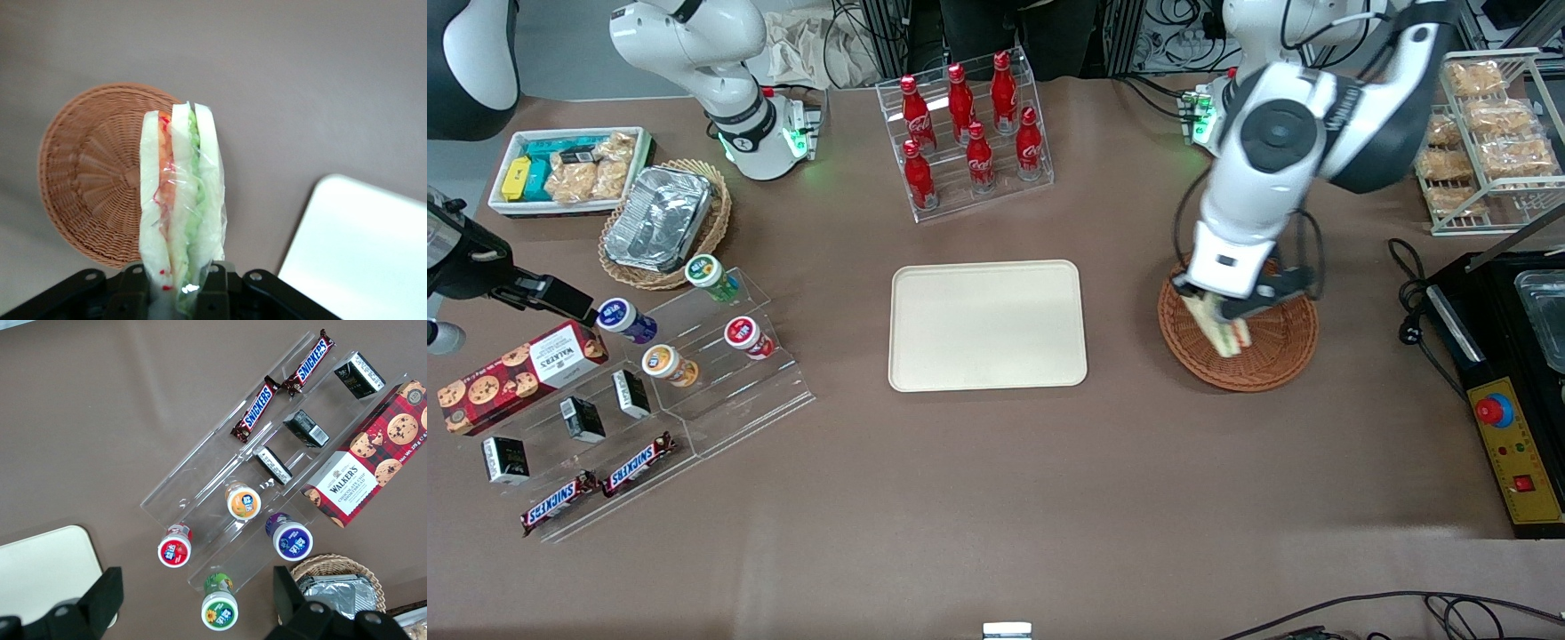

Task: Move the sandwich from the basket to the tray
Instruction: 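Carry the sandwich to the cream tray and lower it onto it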

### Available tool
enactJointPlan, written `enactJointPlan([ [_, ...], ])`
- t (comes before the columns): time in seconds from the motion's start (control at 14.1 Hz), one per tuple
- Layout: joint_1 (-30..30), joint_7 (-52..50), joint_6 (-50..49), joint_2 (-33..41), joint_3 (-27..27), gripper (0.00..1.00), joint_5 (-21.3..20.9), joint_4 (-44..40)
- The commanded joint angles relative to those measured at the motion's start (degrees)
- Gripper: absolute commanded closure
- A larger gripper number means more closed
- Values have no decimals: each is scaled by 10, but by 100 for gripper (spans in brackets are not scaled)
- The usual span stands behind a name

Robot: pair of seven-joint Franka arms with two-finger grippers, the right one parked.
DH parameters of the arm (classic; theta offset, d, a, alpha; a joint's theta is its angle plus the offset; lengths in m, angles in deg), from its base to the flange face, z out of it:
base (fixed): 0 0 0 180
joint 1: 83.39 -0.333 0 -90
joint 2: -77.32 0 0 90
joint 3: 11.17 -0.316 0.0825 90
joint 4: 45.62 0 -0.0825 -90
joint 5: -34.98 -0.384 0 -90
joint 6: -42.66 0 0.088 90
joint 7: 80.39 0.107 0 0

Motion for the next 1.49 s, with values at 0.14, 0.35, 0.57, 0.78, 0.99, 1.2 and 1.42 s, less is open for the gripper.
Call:
enactJointPlan([
  [0.14,1,33,51,-49,79,100,9,-3],
  [0.35,54,21,100,-94,99,100,-27,-2],
  [0.57,79,-14,165,-140,97,100,-63,3],
  [0.78,95,-56,222,-192,97,100,-128,22],
  [0.99,106,-87,307,-220,75,100,-172,55],
  [1.2,119,-107,331,-242,60,100,-198,56],
  [1.42,116,-107,341,-257,59,72,-222,57],
])
